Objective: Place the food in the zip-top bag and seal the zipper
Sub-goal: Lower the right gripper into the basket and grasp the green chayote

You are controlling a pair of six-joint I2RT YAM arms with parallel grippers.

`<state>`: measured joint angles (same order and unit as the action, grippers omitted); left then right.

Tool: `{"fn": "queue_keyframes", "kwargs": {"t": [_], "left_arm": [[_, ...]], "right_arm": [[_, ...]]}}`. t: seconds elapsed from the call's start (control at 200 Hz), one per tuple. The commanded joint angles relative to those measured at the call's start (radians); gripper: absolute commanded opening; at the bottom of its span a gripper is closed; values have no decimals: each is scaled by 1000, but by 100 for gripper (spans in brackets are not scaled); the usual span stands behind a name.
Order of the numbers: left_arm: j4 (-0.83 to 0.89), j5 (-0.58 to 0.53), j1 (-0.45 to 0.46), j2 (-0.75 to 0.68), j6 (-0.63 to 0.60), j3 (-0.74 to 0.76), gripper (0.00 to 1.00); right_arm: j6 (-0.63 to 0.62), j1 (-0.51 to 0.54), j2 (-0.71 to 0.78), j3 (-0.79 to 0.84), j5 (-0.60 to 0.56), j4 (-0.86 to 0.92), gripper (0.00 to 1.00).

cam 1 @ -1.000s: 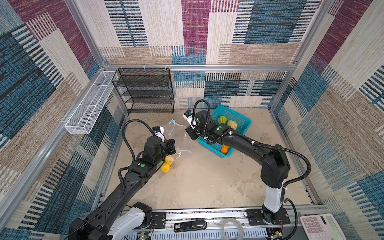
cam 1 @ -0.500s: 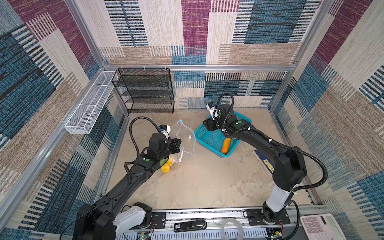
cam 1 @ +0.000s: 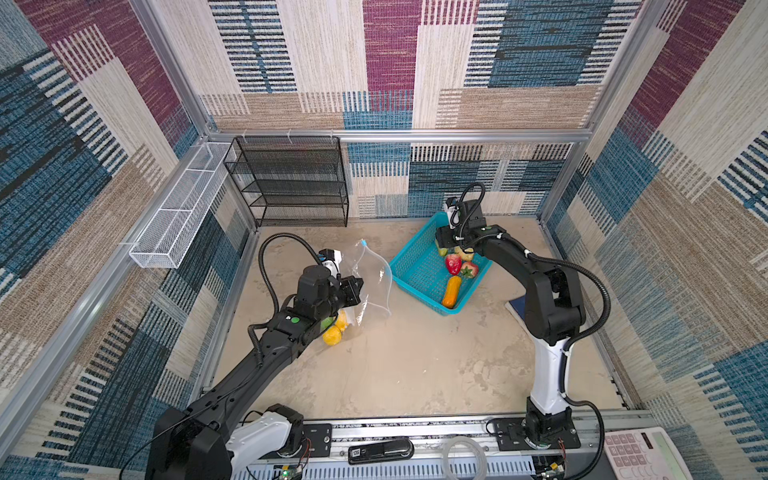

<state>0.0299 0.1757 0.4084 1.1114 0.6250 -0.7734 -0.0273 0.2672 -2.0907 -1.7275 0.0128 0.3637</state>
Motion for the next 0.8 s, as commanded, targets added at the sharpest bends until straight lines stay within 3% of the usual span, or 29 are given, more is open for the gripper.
{"fn": "queue_keyframes", "kwargs": {"t": [0.0,0.381,0.541,0.796], "left_arm": [[-42,-36,1,-8,-9,7,0],[-68,-50,1,2,-6,16,0],[-79,-53,1,-2,5,32,0],[-90,-44,1,2,13,36,0]], "right_arm": [[-2,-16,-55,-55,39,9,78],[30,-33,-234,-225,47,36,79],[39,-39,-281,-261,55,40,86],[50,-40,-338,-297,62,50,86]]}}
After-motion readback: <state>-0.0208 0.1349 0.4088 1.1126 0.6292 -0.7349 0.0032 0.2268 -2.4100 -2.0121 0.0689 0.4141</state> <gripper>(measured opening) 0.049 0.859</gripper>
